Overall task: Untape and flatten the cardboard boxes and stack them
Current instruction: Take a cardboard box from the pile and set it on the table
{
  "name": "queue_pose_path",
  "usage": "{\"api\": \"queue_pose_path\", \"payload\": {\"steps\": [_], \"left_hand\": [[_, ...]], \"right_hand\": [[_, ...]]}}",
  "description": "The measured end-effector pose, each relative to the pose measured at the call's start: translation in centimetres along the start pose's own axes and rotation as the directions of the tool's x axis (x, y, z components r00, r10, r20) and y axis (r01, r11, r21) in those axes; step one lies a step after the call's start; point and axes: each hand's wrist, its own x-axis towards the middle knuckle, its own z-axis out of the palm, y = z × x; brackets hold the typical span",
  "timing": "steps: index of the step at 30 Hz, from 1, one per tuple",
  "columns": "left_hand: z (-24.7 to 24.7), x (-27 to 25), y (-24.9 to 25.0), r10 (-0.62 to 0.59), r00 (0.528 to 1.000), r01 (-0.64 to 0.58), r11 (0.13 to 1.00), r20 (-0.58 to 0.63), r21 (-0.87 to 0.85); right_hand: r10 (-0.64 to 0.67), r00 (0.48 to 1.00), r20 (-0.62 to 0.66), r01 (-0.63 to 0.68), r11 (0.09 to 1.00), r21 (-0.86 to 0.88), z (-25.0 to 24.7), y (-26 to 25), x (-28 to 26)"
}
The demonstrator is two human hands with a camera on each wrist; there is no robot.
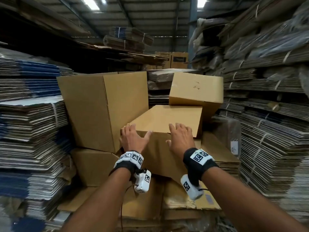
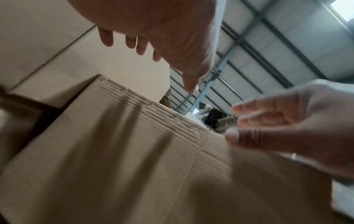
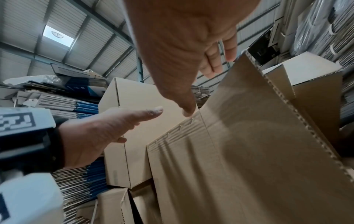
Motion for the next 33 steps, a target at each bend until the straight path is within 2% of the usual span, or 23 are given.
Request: {"api": "queue_pose_path", "payload": {"steps": [3,7,11,15,18,22,26,29,33], "left_hand": [[0.9,1.1,-0.7,-0.151,0.988,0.154,0.979,0.033,-0.132],[2.3,1.8,-1.6,-0.170,0.984,0.174,0.976,0.047,-0.133],[3.6,1.8,-2.5,-0.184,0.982,0.187,0.971,0.035,-0.149],[4.0,1.0,-2.1,-0.236,0.972,0.233,0.941,0.015,-0.244],[3.9,0.4,-1.0,-0.246,0.967,0.255,0.902,0.069,-0.350],[4.7,-0.4,0.9,-0.165,0.969,0.231,0.869,0.183,-0.438],[5.0,-1.8,2.8,-0.081,0.985,0.147,0.864,0.155,-0.481],[4.8,-2.6,3.8,-0.016,0.990,0.076,0.896,0.139,-0.438],[4.7,-4.1,4.9,0.189,0.966,-0.098,0.901,0.179,-0.422]], "right_hand": [[0.034,0.998,0.045,-0.032,0.999,-0.044,1.1,0.5,0.5],[0.069,0.996,0.049,-0.065,0.995,-0.072,1.2,2.9,-0.2],[0.162,0.986,-0.033,-0.161,0.987,0.028,1.6,6.1,-1.3],[0.209,0.968,-0.140,-0.199,0.976,0.087,1.9,10.2,-1.9],[0.243,0.946,-0.215,-0.227,0.969,0.096,1.9,13.6,-2.5],[0.342,0.918,-0.200,-0.330,0.940,0.092,2.7,16.6,-4.0],[0.394,0.911,-0.123,-0.391,0.919,0.052,4.7,16.0,-5.9],[0.308,0.942,-0.135,-0.299,0.951,0.084,5.5,14.3,-6.6],[0.131,0.984,-0.124,-0.117,0.987,0.112,6.3,12.6,-6.1]]}}
